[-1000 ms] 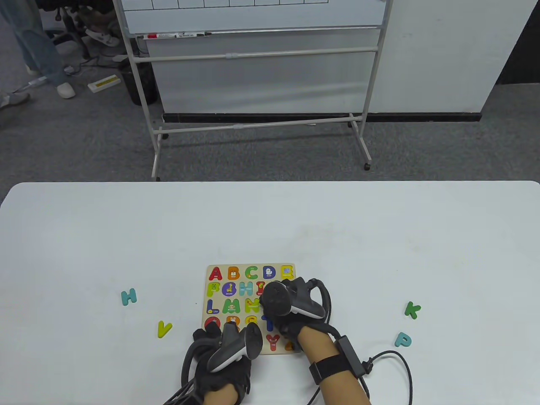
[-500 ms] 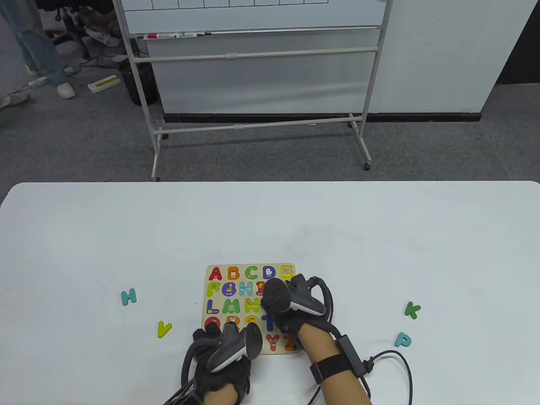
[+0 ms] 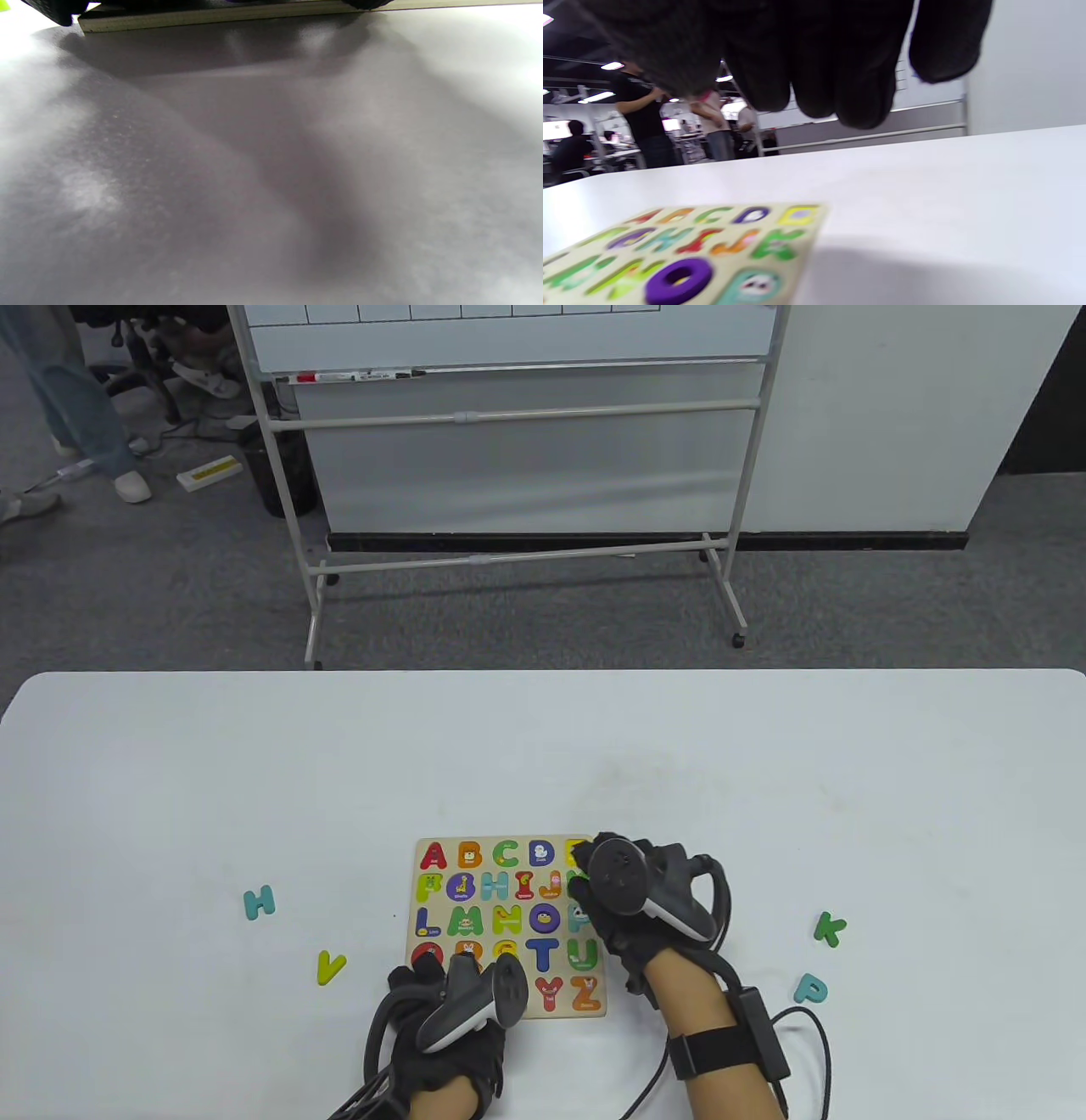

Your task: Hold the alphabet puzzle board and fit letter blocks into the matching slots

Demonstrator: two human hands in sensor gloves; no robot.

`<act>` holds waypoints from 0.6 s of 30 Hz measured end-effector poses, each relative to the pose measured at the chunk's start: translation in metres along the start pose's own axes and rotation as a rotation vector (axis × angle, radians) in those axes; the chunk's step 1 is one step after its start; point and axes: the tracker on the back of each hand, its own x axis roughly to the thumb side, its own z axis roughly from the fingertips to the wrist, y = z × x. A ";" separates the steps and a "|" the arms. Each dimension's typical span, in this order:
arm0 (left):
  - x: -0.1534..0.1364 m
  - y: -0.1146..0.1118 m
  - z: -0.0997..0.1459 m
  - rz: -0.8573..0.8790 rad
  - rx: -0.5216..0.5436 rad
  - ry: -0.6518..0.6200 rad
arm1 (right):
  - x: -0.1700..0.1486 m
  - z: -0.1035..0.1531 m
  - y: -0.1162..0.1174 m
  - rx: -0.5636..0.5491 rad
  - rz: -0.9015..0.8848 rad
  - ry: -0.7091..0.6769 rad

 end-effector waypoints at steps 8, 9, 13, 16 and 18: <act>0.000 0.000 0.000 -0.001 -0.002 0.000 | -0.073 0.026 -0.034 0.091 0.023 0.298; 0.000 0.000 0.000 -0.002 -0.002 0.000 | -0.079 0.028 -0.034 0.097 0.028 0.318; 0.000 0.000 0.000 -0.003 -0.002 0.000 | -0.103 0.042 -0.024 0.168 0.098 0.427; 0.000 0.000 0.000 -0.004 -0.003 0.000 | -0.115 0.051 -0.011 0.260 0.136 0.451; 0.000 0.000 0.000 -0.005 -0.004 -0.001 | -0.118 0.057 -0.003 0.300 0.145 0.449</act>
